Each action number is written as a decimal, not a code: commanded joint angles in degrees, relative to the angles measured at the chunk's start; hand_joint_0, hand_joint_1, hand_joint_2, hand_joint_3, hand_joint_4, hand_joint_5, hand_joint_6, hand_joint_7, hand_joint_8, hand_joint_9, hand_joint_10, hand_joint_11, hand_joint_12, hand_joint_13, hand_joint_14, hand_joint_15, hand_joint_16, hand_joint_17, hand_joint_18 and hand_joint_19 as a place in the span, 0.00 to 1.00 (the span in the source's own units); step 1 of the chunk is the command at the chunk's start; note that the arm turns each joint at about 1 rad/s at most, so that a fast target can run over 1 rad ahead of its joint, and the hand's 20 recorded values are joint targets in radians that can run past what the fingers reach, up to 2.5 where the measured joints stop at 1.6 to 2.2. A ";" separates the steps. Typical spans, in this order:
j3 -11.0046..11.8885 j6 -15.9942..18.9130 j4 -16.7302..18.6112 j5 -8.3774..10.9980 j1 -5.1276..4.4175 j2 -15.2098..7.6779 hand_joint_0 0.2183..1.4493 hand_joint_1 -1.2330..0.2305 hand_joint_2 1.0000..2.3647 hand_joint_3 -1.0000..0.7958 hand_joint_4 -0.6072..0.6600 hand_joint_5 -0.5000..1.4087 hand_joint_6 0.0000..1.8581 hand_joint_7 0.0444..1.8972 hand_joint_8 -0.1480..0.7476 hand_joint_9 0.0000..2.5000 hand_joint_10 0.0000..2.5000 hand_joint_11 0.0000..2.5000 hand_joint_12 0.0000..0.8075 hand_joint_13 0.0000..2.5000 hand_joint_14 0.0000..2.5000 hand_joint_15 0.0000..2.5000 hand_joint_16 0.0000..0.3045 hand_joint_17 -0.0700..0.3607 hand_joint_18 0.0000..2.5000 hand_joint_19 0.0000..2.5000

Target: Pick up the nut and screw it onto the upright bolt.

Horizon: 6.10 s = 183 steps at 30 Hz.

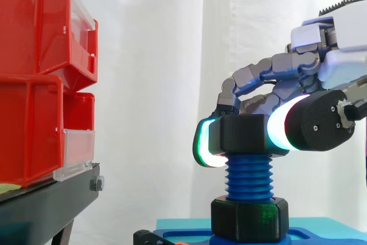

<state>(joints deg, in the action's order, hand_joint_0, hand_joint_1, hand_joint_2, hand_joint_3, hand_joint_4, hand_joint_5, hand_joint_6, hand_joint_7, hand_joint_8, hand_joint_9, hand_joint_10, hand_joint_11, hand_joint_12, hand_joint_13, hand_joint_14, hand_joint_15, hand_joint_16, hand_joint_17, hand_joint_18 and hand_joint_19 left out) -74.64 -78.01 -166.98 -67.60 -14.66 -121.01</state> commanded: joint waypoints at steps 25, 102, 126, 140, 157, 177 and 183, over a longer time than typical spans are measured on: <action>0.02 -0.04 -0.19 -1.74 0.78 0.07 0.17 0.44 0.00 0.28 0.73 0.18 0.27 0.62 0.49 0.24 0.00 0.02 0.39 0.18 0.00 0.00 0.11 0.34 0.08 0.00; 2.84 -0.04 -0.72 -5.17 1.04 -0.01 0.19 0.78 0.00 0.28 0.64 0.17 0.27 0.45 0.44 0.17 0.00 0.00 0.39 0.12 0.00 0.00 0.13 0.37 0.01 0.00; 1.52 0.05 -0.10 -6.31 1.39 0.07 0.20 0.74 0.00 0.28 0.65 0.20 0.27 0.68 0.44 0.19 0.00 0.00 0.37 0.15 0.00 0.00 0.12 0.35 0.03 0.00; 1.52 -0.04 -0.37 -7.02 2.18 0.07 0.21 0.70 0.00 0.28 0.65 0.21 0.30 0.70 0.45 0.22 0.00 0.00 0.35 0.17 0.00 0.00 0.10 0.33 0.05 0.00; 1.52 -0.12 -1.33 -8.07 3.59 0.07 0.23 0.67 0.00 0.28 0.64 0.23 0.36 0.63 0.46 0.31 0.00 0.00 0.30 0.24 0.00 0.00 0.08 0.29 0.12 0.00; 1.52 -0.12 -2.21 -9.13 4.64 0.07 0.24 0.67 0.00 0.28 0.60 0.27 0.33 0.66 0.45 0.46 0.00 0.00 0.22 0.34 0.00 0.00 0.05 0.25 0.22 0.01; 1.69 -0.39 -2.39 -11.23 5.61 0.69 0.22 0.69 0.00 0.28 0.67 0.23 0.27 0.63 0.45 0.40 0.00 0.00 0.25 0.31 0.00 0.00 0.07 0.27 0.20 0.00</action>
<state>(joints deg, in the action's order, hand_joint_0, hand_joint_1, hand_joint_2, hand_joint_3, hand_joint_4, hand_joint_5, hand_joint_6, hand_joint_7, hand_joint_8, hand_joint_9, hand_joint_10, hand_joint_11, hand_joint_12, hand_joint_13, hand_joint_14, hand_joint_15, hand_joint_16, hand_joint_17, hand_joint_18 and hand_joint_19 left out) -73.09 -78.17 -169.24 -77.50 -9.69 -120.82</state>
